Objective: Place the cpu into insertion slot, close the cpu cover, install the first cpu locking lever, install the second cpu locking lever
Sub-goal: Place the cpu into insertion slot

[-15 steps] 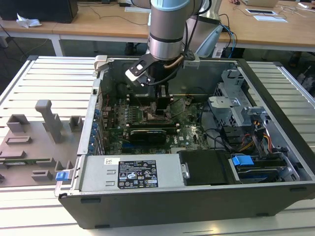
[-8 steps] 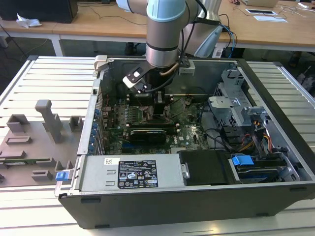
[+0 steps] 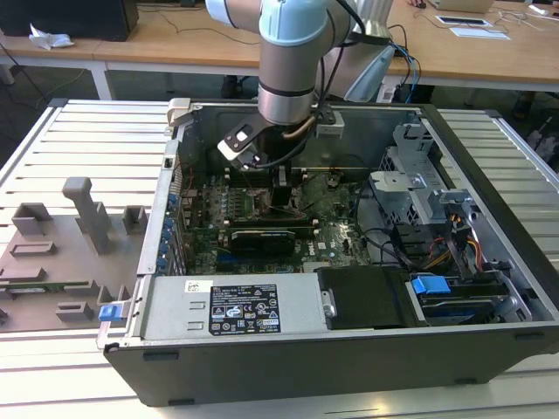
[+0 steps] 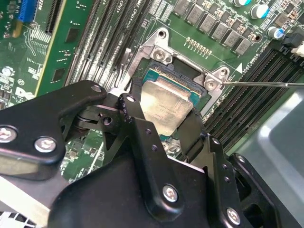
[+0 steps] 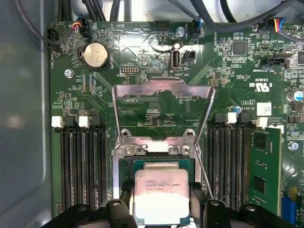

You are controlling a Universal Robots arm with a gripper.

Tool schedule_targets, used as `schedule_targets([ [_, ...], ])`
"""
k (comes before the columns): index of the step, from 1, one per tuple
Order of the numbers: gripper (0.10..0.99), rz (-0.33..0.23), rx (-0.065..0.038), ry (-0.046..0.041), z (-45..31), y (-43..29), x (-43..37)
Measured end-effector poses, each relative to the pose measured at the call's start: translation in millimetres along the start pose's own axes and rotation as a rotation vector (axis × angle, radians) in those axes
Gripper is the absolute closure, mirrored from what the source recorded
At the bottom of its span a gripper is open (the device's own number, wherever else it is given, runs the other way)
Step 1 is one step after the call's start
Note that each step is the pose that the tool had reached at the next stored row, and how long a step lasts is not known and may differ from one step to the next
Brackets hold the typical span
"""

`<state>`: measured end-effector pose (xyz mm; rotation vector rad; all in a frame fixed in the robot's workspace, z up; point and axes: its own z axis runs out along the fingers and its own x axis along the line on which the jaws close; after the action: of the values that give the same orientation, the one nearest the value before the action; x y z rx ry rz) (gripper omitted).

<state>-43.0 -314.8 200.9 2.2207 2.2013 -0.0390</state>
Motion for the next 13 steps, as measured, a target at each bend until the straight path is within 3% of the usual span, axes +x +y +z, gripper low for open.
schedule_targets([
  [13,0.541,0.0,0.0,0.0,4.7,-0.7,1.8],
])
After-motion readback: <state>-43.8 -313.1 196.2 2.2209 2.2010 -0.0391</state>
